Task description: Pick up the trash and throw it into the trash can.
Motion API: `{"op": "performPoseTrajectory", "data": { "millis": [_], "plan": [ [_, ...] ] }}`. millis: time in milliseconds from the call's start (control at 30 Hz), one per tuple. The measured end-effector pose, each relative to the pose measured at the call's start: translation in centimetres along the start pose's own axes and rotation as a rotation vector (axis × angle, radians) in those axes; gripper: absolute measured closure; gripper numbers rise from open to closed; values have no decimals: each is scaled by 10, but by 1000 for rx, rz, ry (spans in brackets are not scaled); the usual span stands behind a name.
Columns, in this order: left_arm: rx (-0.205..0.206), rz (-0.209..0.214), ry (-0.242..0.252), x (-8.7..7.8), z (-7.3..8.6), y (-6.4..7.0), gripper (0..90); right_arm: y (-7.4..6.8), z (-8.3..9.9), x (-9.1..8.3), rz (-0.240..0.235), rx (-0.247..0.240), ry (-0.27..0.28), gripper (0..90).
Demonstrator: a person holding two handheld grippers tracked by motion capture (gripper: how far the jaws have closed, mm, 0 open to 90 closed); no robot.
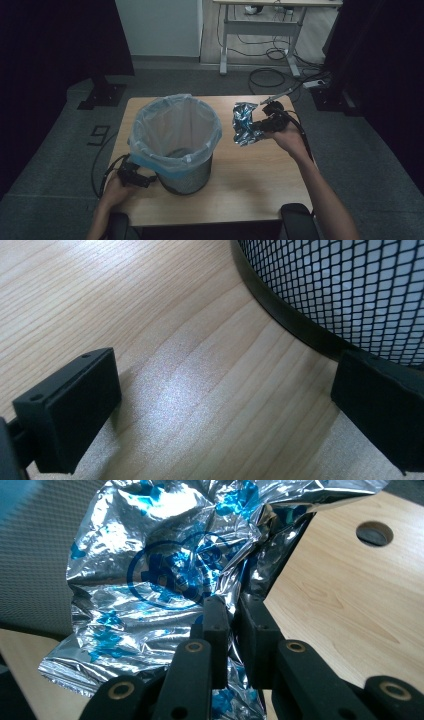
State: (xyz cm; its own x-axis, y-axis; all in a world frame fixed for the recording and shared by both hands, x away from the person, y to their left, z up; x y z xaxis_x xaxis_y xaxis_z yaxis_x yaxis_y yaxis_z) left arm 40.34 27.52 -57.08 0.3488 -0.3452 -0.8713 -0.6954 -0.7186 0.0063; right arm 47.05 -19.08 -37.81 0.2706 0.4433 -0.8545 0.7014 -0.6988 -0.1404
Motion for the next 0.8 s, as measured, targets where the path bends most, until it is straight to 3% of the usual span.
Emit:
{"op": "performPoseTrajectory", "data": {
  "millis": [567, 800],
  "plan": [
    [0, 1, -1, 0, 0, 0, 0, -20, -35, -45, -31, -51, 32, 815],
    [0, 1, -1, 0, 0, 0, 0, -36, -53, -61, -60, -87, 60, 815]
  ]
}}
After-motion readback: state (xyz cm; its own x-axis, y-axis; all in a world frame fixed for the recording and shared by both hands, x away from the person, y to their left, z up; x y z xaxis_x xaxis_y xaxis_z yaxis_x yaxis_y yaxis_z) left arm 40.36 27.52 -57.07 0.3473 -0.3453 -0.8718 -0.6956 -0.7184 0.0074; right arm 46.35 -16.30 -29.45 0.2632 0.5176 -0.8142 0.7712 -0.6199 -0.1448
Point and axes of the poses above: each handheld gripper's, and its own axes: x roughly forward along the jaws, z roughly out of its underside, y roughly to its right, the point moved 3 cm from there along x, roughly forward along the jaws, and after that the axes turned 12 degrees about -y, right-handed, at the moved point
